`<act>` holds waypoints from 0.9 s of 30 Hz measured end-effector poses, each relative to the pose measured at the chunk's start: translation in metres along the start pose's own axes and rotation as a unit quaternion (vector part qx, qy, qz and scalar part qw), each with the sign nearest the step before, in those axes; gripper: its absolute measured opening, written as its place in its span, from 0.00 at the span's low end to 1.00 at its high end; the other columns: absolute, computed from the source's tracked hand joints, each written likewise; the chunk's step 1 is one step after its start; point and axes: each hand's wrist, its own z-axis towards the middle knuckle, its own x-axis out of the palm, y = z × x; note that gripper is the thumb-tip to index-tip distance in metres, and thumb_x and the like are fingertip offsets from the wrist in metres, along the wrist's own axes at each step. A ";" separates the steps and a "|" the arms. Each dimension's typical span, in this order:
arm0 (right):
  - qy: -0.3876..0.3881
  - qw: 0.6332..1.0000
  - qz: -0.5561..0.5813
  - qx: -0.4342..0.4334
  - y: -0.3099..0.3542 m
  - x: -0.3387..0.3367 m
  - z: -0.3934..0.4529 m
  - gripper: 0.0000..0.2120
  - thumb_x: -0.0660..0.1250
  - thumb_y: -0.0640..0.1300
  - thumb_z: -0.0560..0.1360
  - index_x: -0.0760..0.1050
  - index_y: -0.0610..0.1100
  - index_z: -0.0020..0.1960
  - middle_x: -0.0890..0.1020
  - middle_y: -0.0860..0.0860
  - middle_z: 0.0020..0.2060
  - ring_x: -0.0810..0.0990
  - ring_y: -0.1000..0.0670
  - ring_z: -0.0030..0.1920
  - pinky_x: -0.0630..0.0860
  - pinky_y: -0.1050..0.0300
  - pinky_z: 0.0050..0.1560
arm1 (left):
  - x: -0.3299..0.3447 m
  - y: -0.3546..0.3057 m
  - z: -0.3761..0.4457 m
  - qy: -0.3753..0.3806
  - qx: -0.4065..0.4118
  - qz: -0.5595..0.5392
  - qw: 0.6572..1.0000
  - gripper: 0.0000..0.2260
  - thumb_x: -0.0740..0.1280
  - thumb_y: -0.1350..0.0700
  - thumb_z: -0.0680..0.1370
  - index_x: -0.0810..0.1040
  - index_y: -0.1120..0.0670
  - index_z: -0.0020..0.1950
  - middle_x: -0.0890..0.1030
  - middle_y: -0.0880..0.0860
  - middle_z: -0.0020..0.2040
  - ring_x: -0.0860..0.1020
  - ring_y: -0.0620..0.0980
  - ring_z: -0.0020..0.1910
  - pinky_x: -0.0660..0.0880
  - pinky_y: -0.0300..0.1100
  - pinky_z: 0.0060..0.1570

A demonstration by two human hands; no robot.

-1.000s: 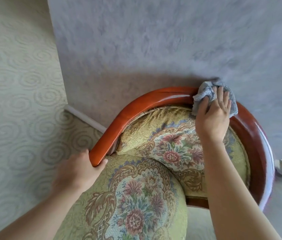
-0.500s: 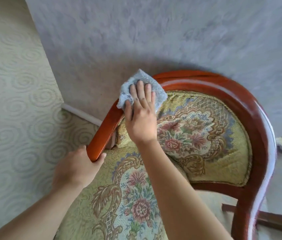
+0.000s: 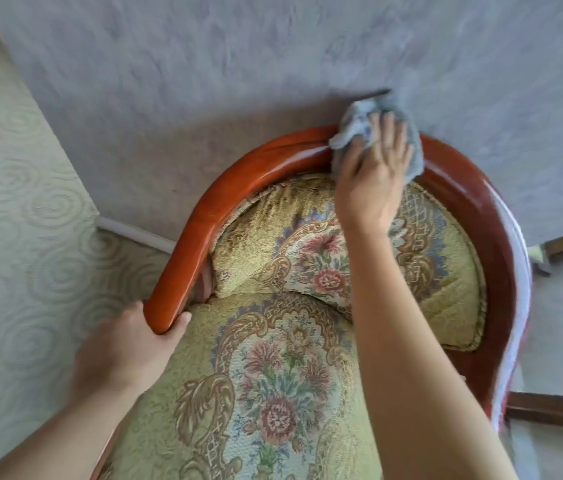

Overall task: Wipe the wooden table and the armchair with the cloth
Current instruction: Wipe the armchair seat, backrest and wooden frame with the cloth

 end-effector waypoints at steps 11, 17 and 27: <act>0.104 0.976 0.154 -0.117 0.090 0.050 -0.117 0.20 0.62 0.39 0.80 0.71 0.33 0.70 0.70 0.36 0.72 0.60 0.35 0.76 0.56 0.37 0.76 | -0.001 -0.002 0.002 -0.003 -0.012 0.021 1.000 0.23 0.66 0.29 0.71 0.75 0.49 0.41 0.76 0.49 0.32 0.73 0.53 0.29 0.67 0.42 0.30; 0.189 0.935 0.182 -0.236 0.086 0.043 -0.171 0.20 0.62 0.43 0.80 0.73 0.35 0.69 0.72 0.40 0.71 0.63 0.40 0.76 0.58 0.42 0.76 | -0.002 -0.005 0.003 0.021 -0.023 0.027 0.999 0.24 0.66 0.29 0.71 0.77 0.50 0.46 0.82 0.55 0.42 0.82 0.62 0.43 0.74 0.46 0.40; 0.009 0.998 -0.038 -0.052 0.013 0.015 0.003 0.24 0.49 0.49 0.83 0.72 0.39 0.71 0.71 0.44 0.73 0.62 0.41 0.76 0.51 0.44 0.78 | -0.002 0.000 0.001 -0.001 0.016 0.007 1.000 0.21 0.63 0.28 0.73 0.70 0.45 0.39 0.75 0.45 0.30 0.72 0.45 0.26 0.63 0.36 0.25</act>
